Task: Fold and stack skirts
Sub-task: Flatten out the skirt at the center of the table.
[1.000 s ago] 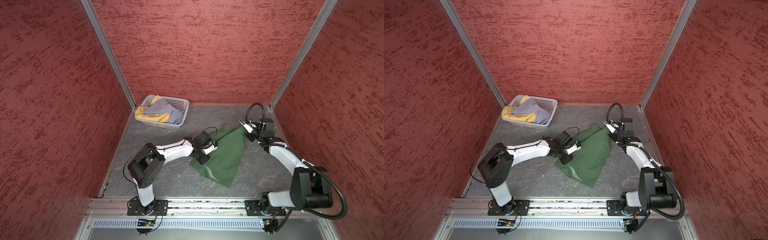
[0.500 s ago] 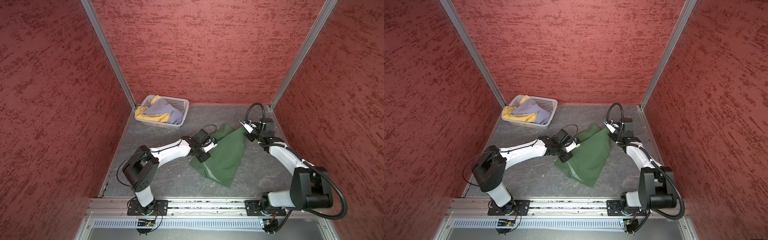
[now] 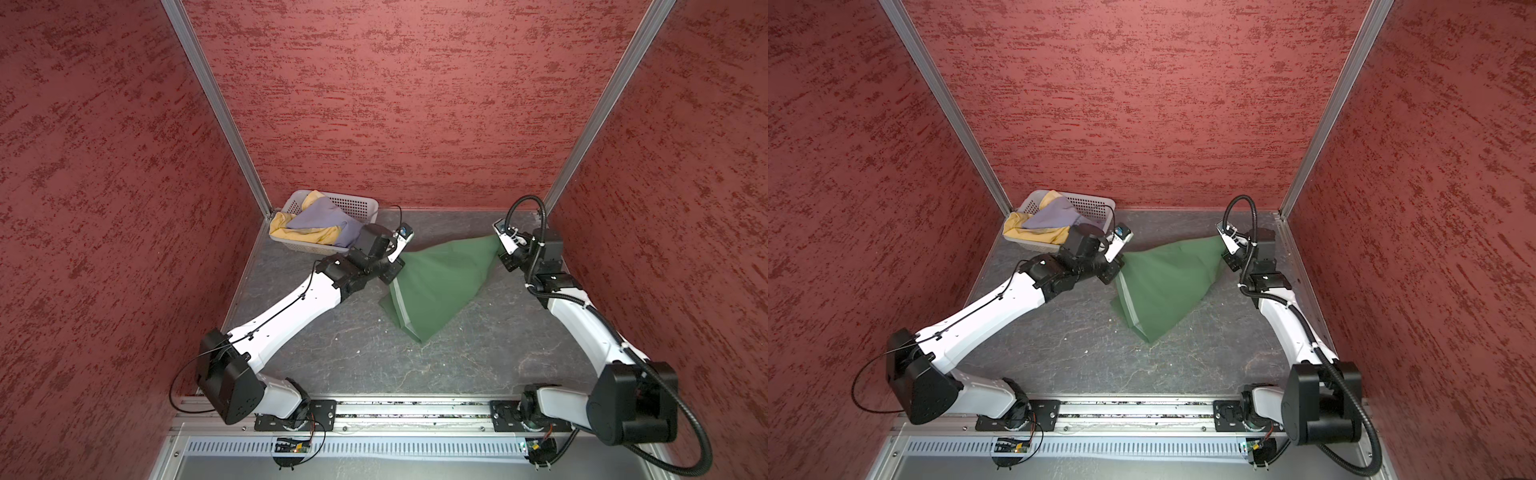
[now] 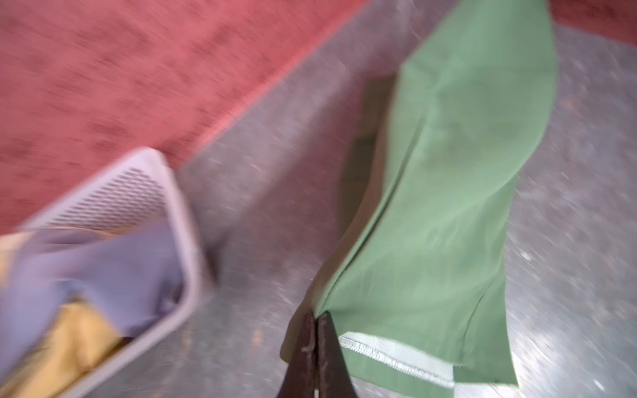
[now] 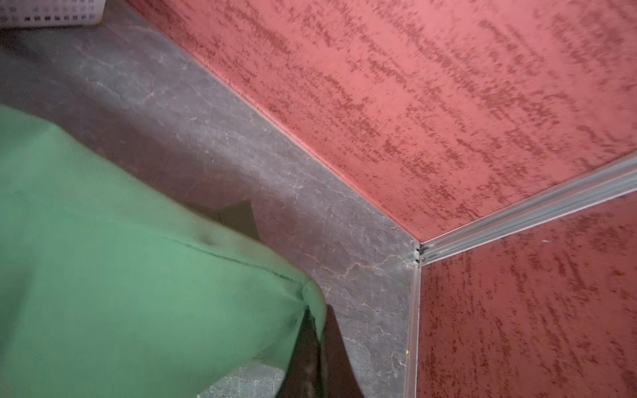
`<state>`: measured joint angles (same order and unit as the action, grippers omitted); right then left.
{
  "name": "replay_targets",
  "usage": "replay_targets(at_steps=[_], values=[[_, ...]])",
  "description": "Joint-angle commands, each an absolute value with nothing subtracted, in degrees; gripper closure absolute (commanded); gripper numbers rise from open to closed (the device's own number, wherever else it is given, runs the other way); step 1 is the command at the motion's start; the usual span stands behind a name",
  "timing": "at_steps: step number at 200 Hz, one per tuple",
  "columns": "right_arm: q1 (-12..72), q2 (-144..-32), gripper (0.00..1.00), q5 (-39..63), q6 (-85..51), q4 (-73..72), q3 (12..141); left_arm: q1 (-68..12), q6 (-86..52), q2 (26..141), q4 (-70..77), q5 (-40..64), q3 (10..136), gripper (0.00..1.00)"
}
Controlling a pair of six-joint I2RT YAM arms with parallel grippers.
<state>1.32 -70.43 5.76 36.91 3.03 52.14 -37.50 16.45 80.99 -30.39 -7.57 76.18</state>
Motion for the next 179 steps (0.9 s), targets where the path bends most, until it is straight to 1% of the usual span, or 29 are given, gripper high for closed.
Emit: replay_targets(at_steps=[1,30,68,96,115,131,146,179], values=[[1.1,-65.31,1.0,3.38,34.01,3.96,54.19,-34.95,19.89,80.09,-29.84,-12.0,80.83,1.0],[1.14,-59.67,1.0,4.71,28.98,7.49,54.67,-31.9,21.87,81.41,-29.82,-10.6,87.13,1.0],[1.19,-55.11,1.0,12.94,23.06,16.72,59.15,-30.19,24.28,85.69,-29.63,-8.7,95.68,1.0],[1.23,-52.18,1.0,14.68,21.11,15.75,58.91,-28.3,24.28,89.61,-28.97,-5.98,102.42,1.0],[1.15,-50.73,1.0,12.12,19.35,11.01,57.02,-27.04,24.0,93.05,-28.97,-4.15,107.32,1.0],[1.23,-51.42,1.0,7.94,17.28,7.39,56.85,-26.08,23.57,96.3,-28.78,-3.12,111.68,1.0],[1.14,-53.69,1.0,4.97,15.95,4.88,57.65,-25.05,23.01,99.76,-27.66,-2.57,115.7,1.0],[1.12,-59.94,1.0,2.55,13.28,-1.4,59.06,-23.56,21.86,108.14,-25.1,-0.3,124.26,1.0]])
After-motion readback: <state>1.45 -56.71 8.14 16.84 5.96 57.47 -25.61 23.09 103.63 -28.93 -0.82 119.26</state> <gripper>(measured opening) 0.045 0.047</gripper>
